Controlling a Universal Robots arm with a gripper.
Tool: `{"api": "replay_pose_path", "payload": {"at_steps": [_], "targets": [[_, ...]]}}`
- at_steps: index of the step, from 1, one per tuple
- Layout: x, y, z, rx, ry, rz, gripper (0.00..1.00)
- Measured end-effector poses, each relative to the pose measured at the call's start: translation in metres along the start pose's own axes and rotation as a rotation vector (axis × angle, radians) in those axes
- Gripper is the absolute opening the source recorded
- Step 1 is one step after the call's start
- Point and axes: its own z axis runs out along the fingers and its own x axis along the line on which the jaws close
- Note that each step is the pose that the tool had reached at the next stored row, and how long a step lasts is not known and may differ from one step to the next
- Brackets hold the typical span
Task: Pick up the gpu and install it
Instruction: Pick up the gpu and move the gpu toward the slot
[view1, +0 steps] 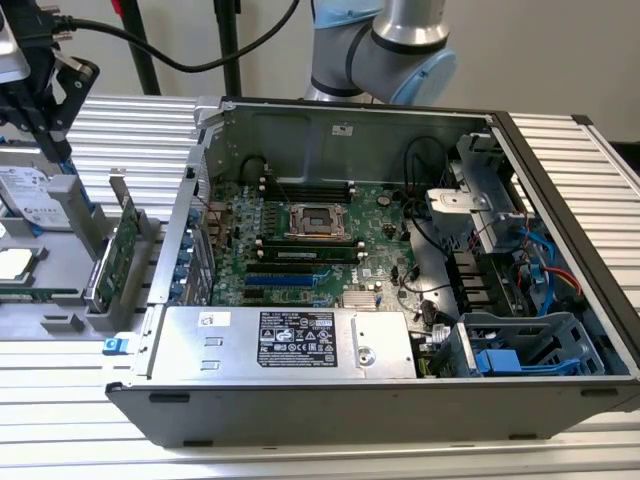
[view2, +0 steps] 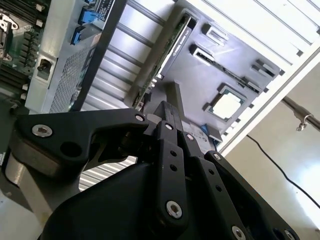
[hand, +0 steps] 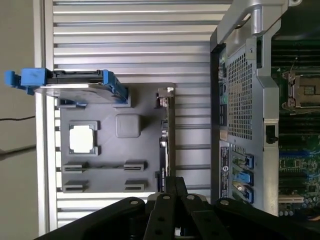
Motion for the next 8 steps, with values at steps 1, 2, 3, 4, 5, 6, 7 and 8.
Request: {"api": "replay_pose_path", "payload": {"at_steps": [1, 2, 3, 4, 5, 6, 7, 8], "targets": [[0.0008, 0.0, 0.0, 0.0, 0.0001, 0.0, 0.0], [0.0015, 0.0, 0.0, 0.0, 0.0, -0.001, 0.0], [0.0018, -0.0001, 0.0, -0.0001, 0.0, -0.001, 0.0], [0.0021, 0.0, 0.0, -0.0001, 0.0001, -0.003, 0.0], [0.0022, 0.0, 0.0, -0.0001, 0.0001, -0.003, 0.0], [0.0022, -0.0001, 0.0001, -0.0001, 0.0001, -0.003, 0.0], [0.0022, -0.0001, 0.0, -0.0001, 0.0001, -0.003, 0.0], [0.0023, -0.0001, 0.0, -0.0002, 0.0002, -0.003, 0.0]]}}
